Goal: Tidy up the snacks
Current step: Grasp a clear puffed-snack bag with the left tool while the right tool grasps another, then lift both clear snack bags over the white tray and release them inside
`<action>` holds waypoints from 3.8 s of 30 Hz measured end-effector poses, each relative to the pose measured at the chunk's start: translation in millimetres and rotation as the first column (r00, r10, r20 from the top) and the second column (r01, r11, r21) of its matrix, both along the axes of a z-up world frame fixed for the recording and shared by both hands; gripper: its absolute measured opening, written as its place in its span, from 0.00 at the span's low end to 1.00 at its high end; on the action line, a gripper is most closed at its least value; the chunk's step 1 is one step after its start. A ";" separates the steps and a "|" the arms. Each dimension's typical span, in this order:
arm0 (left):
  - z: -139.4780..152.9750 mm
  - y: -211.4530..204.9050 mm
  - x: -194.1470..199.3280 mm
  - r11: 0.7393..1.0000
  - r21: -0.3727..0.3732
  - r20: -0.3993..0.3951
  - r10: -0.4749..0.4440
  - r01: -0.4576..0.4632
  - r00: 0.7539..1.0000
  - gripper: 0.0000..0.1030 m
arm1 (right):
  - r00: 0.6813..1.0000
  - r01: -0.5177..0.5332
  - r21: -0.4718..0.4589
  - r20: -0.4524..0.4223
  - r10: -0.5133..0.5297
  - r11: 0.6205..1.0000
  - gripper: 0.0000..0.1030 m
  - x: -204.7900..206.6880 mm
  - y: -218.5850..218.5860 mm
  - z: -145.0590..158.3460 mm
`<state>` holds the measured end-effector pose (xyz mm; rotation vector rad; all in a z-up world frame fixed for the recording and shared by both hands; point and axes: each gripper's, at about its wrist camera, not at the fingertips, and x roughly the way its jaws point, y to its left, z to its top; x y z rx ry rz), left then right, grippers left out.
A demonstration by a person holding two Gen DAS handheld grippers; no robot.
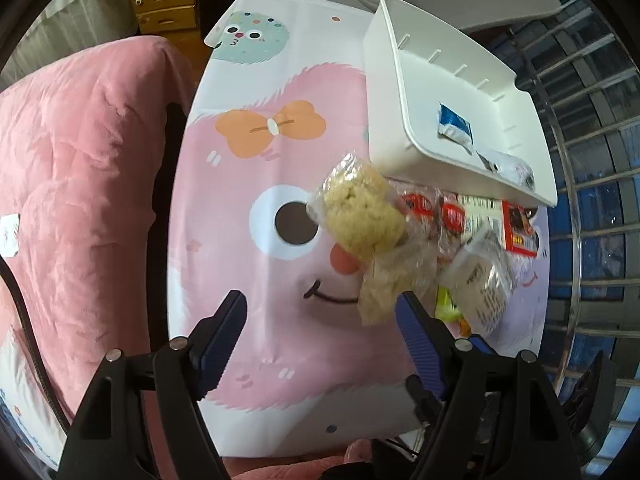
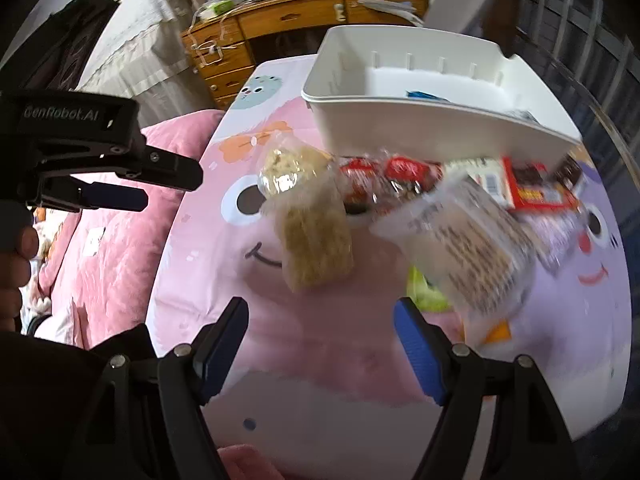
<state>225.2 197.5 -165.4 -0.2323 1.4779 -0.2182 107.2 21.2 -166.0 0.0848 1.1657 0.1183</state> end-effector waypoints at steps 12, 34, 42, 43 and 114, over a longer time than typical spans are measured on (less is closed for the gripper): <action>-52.0 -19.0 42.7 0.994 0.010 -0.085 0.108 -0.108 0.990 0.77 | 0.975 -0.219 0.071 -0.012 0.220 0.973 0.74 36.8 -2.3 -38.8; -100.3 -48.6 70.4 0.984 -0.030 -0.196 0.167 -0.176 0.966 0.67 | 0.953 -0.287 0.246 -0.024 0.302 0.926 0.47 66.3 -8.1 -69.8; -98.7 -50.7 67.1 0.976 -0.027 -0.203 0.205 -0.215 0.957 0.54 | 0.955 -0.269 0.278 -0.044 0.292 0.922 0.40 67.9 -24.6 -68.4; -97.8 -49.8 66.0 0.976 -0.027 -0.204 0.206 -0.216 0.957 0.53 | 0.956 -0.266 0.280 -0.047 0.290 0.923 0.40 68.1 -25.7 -68.2; 107.6 -89.3 46.9 0.997 -0.075 0.132 -0.015 0.025 0.991 0.52 | 0.994 0.053 0.059 0.097 -0.059 0.997 0.36 98.7 -155.5 93.1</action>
